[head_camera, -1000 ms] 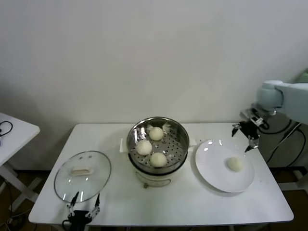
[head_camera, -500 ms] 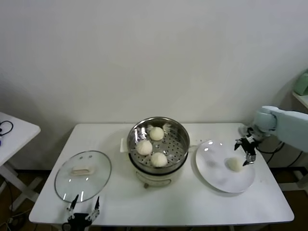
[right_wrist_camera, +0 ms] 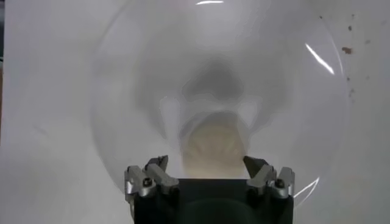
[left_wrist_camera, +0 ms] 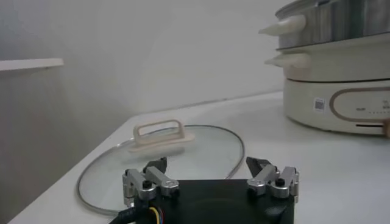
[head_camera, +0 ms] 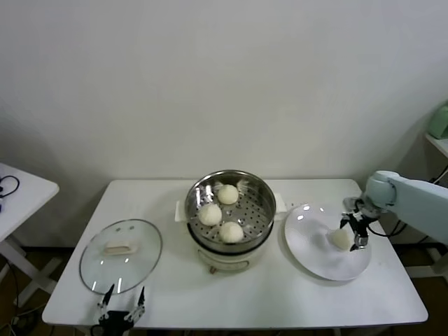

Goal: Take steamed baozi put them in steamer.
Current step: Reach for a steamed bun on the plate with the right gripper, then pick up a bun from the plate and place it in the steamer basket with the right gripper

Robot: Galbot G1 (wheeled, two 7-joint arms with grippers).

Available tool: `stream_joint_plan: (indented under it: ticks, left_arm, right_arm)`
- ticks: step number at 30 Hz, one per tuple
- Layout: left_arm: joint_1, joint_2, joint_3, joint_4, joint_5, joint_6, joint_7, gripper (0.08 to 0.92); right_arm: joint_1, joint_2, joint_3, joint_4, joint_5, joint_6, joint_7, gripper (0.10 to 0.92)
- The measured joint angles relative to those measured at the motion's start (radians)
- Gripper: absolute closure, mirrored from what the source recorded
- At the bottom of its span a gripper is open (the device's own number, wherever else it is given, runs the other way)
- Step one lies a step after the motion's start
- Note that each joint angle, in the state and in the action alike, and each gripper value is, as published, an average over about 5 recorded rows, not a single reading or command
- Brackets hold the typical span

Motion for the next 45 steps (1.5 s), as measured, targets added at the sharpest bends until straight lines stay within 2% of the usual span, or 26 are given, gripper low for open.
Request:
stream_joint_plan:
  ticks: [7,20,32,45]
  left_arm:
    - [0.0,-0.005,0.004,-0.002,0.002,-0.001,-0.002,0.177]
    - [0.007,-0.005,0.005,-0.014,0.0,-0.005,-0.004,0.177]
    - [0.015,0.001,0.002,-0.031,-0.005,-0.004,-0.004,0.177]
    - [0.007,0.003,0.0,-0.028,-0.019,-0.009,-0.005,0.177]
  right_arm:
    - [-0.017,-0.002,0.034,-0.003,-0.029,-0.005,0.016,0.343]
    - [0.024,-0.018,0.021,0.049,-0.023,-0.013,0.003,0.444]
    - [0.301,0.009,-0.186,0.134,0.126,0.01,-0.062,0.456]
    - [0.766,0.186,-0.445,0.275,0.398,0.014,-0.115,0.448]
